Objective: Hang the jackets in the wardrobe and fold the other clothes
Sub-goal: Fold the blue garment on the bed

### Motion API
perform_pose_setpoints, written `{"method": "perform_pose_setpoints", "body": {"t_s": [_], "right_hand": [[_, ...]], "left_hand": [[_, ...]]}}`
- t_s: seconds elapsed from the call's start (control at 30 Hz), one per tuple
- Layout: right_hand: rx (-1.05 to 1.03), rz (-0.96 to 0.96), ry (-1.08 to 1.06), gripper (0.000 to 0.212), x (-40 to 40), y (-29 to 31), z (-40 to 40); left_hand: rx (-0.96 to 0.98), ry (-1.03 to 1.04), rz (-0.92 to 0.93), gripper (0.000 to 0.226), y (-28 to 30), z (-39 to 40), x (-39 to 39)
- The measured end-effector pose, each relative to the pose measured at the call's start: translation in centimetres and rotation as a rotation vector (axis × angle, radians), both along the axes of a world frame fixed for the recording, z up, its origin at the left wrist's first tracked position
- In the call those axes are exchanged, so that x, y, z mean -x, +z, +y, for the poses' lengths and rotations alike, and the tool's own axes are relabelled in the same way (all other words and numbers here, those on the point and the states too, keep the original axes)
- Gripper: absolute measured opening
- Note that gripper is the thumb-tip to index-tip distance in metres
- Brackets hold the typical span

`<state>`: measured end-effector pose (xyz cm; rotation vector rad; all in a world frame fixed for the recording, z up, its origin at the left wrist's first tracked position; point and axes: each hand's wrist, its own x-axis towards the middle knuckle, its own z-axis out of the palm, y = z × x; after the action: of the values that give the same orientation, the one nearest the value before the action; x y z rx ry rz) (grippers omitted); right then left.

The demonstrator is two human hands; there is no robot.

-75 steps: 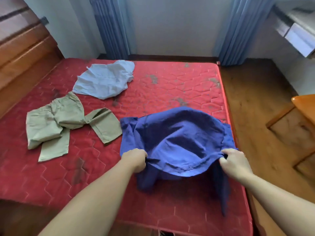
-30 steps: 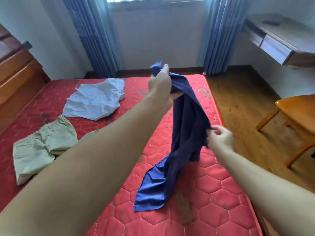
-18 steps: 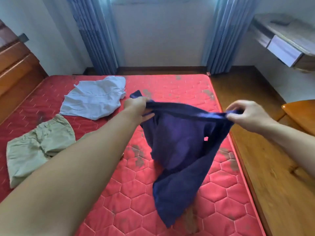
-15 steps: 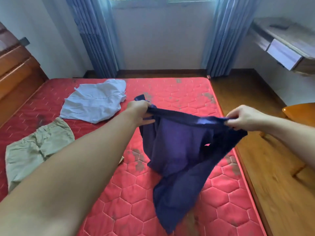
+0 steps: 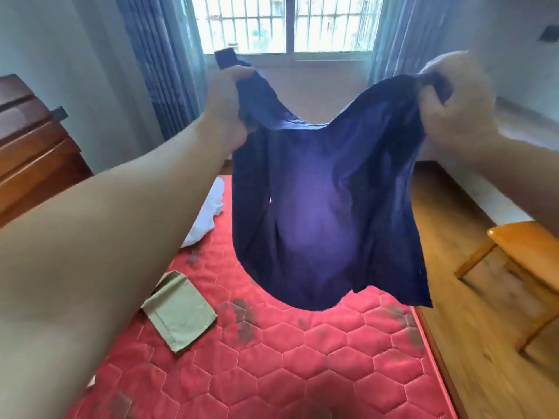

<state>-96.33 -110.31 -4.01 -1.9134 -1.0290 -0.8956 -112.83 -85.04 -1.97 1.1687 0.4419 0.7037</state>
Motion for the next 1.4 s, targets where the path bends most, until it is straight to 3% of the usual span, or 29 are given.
{"method": "perform_pose_setpoints", "body": {"t_s": [0.07,0.17,0.27,0.33,0.4,0.53,0.67,0.73,0.83,0.97,1.0,1.1,1.13,1.23,1.27,1.4], "right_hand": [[0.031,0.007,-0.038,0.025,1.1,-1.9,-2.3],[0.121,0.086,-0.050,0.027,3.2,-8.4,-5.9],[0.212,0.235,-0.053,0.028,6.8,-16.2,-9.2],[0.297,0.353,-0.038,0.030,10.4,-22.0,-11.3],[0.401,0.436,-0.024,0.030,13.8,-27.3,-13.3],[0.589,0.627,-0.036,0.011,21.0,-35.4,-17.9],[0.794,0.853,-0.074,0.034,25.3,-40.1,-22.2],[0.866,0.938,-0.040,0.030,26.5,-41.3,-23.8],[0.946,0.952,-0.016,0.008,27.2,-41.8,-25.4],[0.949,0.868,-0.170,0.009,26.4,-41.6,-25.7],[0.980,0.862,-0.194,0.008,26.1,-41.2,-25.5],[1.065,0.872,-0.273,0.005,24.8,-39.4,-24.7],[1.106,0.862,-0.294,0.007,24.3,-38.9,-24.4],[1.312,0.756,-0.345,0.015,22.6,-37.4,-23.5],[1.350,0.746,-0.357,0.014,22.2,-36.8,-23.3],[1.315,0.852,-0.312,0.020,19.7,-35.6,-23.0]], "left_hand": [[0.053,0.006,-0.016,0.015,-2.4,0.3,1.2],[0.072,0.006,0.084,0.046,-8.5,-0.5,3.4],[0.157,0.103,0.188,0.014,-14.9,-4.6,7.3],[0.220,0.167,0.262,0.014,-20.0,-7.6,9.7],[0.223,0.258,0.457,0.015,-25.4,-10.0,12.3],[0.159,0.280,0.782,0.009,-33.9,-15.1,18.4],[0.162,0.270,0.985,0.017,-39.8,-18.5,24.2],[0.139,0.266,1.058,0.027,-41.4,-19.6,26.4],[0.127,0.290,1.076,0.037,-42.1,-20.5,28.2],[-0.242,0.134,1.175,0.077,-41.7,-20.4,29.1],[-0.313,0.068,1.170,0.069,-41.7,-20.2,29.2],[-0.341,-0.194,1.150,0.007,-40.8,-19.9,28.9],[-0.402,-0.322,1.169,0.008,-40.5,-19.5,28.8],[-0.665,-0.746,1.311,0.058,-39.8,-17.9,28.3],[-0.831,-0.830,1.371,0.061,-39.5,-17.7,28.1],[-1.394,-0.692,1.419,0.035,-38.4,-16.5,27.2]]}}
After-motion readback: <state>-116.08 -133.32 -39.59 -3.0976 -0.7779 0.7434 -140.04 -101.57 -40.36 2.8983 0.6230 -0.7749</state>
